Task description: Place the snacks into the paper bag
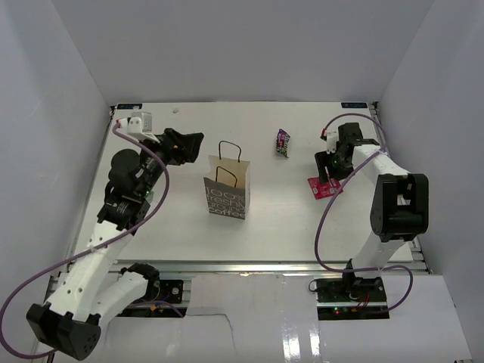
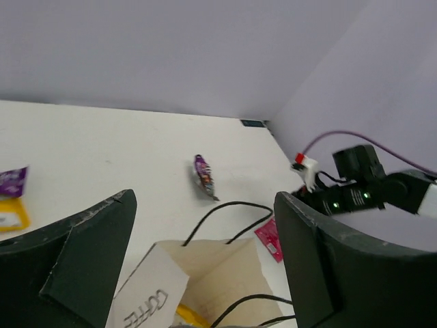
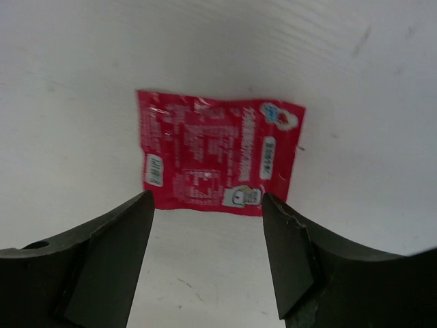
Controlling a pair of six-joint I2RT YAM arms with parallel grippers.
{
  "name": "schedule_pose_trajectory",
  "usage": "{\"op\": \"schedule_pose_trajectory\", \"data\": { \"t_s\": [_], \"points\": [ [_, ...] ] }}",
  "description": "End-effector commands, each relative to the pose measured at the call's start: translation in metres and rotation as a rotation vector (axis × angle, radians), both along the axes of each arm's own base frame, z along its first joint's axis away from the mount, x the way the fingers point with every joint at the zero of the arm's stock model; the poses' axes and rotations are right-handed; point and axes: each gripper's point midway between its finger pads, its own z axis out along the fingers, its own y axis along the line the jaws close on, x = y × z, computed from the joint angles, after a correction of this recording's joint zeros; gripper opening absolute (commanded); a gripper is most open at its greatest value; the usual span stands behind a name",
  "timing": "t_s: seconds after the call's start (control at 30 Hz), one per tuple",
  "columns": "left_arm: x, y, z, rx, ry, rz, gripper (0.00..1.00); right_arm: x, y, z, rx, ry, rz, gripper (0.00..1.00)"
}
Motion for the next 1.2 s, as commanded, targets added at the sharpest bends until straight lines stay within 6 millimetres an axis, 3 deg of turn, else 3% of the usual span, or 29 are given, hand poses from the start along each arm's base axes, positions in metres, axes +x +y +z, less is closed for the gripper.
{"op": "schedule_pose_trajectory", "data": {
  "t_s": [0.0,0.13,0.23,0.4,0.57,0.73,0.77,0.87,0.97,1.1,1.17],
  "points": [
    [-0.006,0.048,-0.033,0.063,0.134,0.242,0.93,0.014,-0.043,-0.008,-0.218,-0.057,-0.226,0.71],
    [-0.032,0.067,-0.077,0.037,0.241,0.302,0.93,0.013,-0.049,-0.029,-0.270,-0.019,-0.154,0.75],
    [-0.048,0.076,-0.097,-0.007,0.280,0.330,0.93,0.013,-0.038,-0.043,-0.218,0.011,-0.093,0.76],
    [-0.062,0.086,-0.108,-0.057,0.289,0.366,0.93,0.019,-0.026,-0.060,-0.151,0.045,-0.037,0.77],
    [-0.065,0.087,-0.115,-0.051,0.315,0.369,0.93,0.008,-0.011,-0.073,-0.020,0.103,0.010,0.71],
    [-0.067,0.085,-0.123,-0.061,0.335,0.360,0.93,-0.009,0.006,-0.080,0.117,0.152,0.056,0.54],
    [-0.067,0.084,-0.125,-0.062,0.339,0.357,0.93,-0.009,-0.004,-0.081,0.131,0.154,0.033,0.45],
    [-0.067,0.084,-0.127,-0.060,0.343,0.358,0.93,-0.012,-0.005,-0.081,0.168,0.162,0.040,0.28],
    [-0.067,0.084,-0.127,-0.061,0.343,0.356,0.93,-0.014,-0.004,-0.077,0.204,0.158,0.061,0.19],
    [-0.067,0.084,-0.128,-0.061,0.345,0.355,0.93,-0.008,0.001,-0.057,0.282,0.100,0.116,0.09],
    [-0.068,0.084,-0.129,-0.061,0.346,0.356,0.93,-0.003,0.009,-0.037,0.333,0.038,0.173,0.08]
  ]
}}
